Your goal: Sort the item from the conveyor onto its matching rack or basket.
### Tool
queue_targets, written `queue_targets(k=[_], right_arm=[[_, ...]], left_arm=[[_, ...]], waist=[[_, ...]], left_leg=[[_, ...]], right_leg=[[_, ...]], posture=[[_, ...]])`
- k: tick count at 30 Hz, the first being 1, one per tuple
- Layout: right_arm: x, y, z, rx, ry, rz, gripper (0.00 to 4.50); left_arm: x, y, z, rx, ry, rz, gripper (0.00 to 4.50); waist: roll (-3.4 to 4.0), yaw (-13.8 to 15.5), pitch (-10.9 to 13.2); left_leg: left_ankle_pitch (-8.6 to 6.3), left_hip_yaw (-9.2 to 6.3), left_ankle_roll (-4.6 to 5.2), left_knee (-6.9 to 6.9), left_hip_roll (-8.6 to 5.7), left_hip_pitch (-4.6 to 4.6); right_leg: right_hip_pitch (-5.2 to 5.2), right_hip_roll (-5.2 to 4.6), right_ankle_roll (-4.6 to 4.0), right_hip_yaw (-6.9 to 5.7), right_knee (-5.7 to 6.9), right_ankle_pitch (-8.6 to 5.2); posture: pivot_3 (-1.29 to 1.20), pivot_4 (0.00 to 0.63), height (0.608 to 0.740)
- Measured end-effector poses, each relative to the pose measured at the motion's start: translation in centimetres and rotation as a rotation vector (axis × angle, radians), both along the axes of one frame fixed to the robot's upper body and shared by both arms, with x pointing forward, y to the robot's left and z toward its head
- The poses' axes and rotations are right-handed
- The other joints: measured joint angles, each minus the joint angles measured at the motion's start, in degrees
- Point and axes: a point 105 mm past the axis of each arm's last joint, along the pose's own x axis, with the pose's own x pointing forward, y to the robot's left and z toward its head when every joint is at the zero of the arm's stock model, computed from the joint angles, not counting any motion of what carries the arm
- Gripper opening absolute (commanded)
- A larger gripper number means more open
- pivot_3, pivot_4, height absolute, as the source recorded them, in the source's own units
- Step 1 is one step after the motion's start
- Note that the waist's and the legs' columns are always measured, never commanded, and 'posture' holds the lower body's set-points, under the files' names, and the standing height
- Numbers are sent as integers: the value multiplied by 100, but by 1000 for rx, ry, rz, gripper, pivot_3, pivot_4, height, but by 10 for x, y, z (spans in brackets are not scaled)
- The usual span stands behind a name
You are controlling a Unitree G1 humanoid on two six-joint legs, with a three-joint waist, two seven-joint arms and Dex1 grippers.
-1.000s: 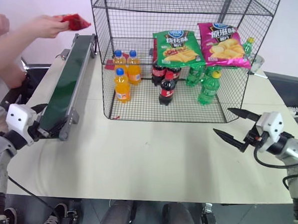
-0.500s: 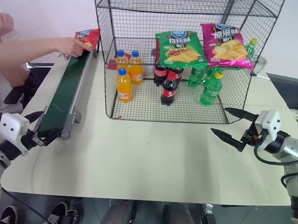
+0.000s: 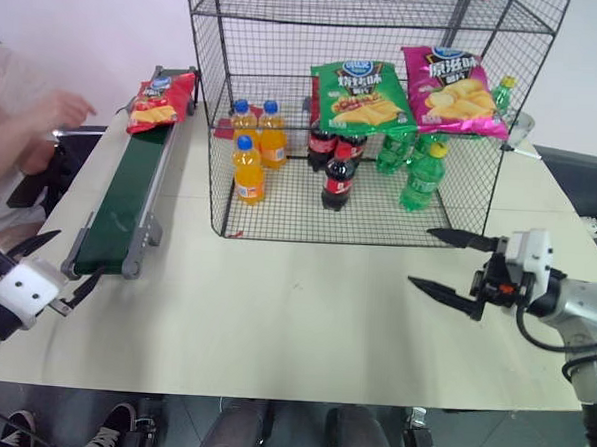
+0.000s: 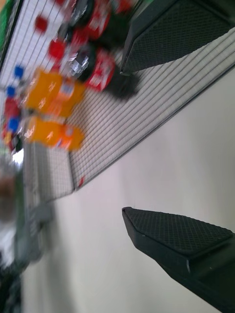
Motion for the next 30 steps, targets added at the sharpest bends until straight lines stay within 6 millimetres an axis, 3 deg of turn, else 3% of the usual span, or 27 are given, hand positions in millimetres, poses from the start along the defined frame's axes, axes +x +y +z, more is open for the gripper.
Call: queue_targets(k=[5,9,17,30], right_arm=[[-15,37,-13,51,46,142,4500],[-16,53,-22,110,85,174,4500],[-9,56,-31,141,146,137,4500],[0,55,-32,157,190,80,4500]], left_arm=[[-3,-7,1,175,-69,-31,4451],[-7,-11,-1,280,-112,-37,4451],[-20,-20,-11,437,-122,-76,4451],[-23,-8,-22,473,-153,56,4451]], waist=[[-6,0,-3],[-6,1,-3],[-6,1,-3],[-7,2,-4]], left_leg=[[-1,0,-1,-1,-1,2],[0,1,-1,-3,-2,3],[-1,0,-1,-6,-2,4],[-1,1,-1,-6,-2,5]], right_leg=[[-2,0,1,0,-1,0],[-6,1,1,0,-2,0],[-10,3,2,-1,-1,1],[-10,4,4,-3,0,1]], posture=[[0,150,740],[0,150,740],[0,150,740],[0,150,740]])
